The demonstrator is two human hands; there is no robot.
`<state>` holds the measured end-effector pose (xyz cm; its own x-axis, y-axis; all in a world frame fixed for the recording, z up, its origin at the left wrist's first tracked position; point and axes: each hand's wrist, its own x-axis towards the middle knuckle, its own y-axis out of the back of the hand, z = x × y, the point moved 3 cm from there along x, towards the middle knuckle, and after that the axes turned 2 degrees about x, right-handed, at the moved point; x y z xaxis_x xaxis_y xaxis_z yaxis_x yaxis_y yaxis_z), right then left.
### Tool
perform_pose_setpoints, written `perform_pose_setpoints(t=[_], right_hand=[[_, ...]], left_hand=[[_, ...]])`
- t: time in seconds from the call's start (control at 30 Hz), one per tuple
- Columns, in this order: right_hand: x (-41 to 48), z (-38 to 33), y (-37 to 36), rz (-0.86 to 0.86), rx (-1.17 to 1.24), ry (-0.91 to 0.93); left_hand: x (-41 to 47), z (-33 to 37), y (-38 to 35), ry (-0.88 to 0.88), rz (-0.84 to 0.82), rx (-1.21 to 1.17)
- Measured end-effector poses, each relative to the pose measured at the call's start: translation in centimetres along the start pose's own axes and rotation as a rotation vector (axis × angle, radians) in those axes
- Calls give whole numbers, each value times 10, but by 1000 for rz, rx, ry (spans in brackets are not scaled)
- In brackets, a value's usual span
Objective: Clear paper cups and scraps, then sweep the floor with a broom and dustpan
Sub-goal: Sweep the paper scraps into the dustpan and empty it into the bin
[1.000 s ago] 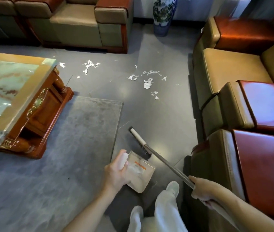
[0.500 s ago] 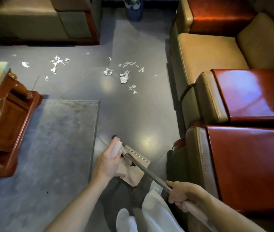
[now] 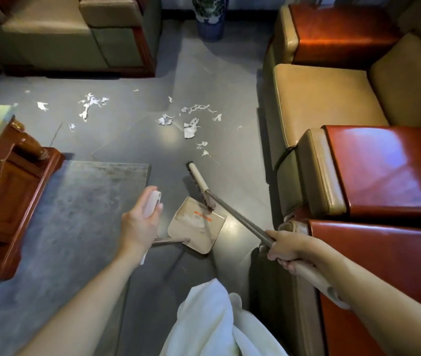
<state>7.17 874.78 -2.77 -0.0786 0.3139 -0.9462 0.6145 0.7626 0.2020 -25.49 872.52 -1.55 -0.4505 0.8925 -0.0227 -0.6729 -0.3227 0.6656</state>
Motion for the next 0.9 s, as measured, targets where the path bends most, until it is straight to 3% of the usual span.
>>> perform_pose_setpoints(t=[0.23,0.57,0.9], right_hand=[[47,-70,63,79,-37,61],[98,-157,187,66,-31,2],[143,-244,251,73,-95,-14]], left_hand=[[92,35,-35,0,27,8],[233,59,-78,51,15,-4],[317,76,-114,115,-13,-32]])
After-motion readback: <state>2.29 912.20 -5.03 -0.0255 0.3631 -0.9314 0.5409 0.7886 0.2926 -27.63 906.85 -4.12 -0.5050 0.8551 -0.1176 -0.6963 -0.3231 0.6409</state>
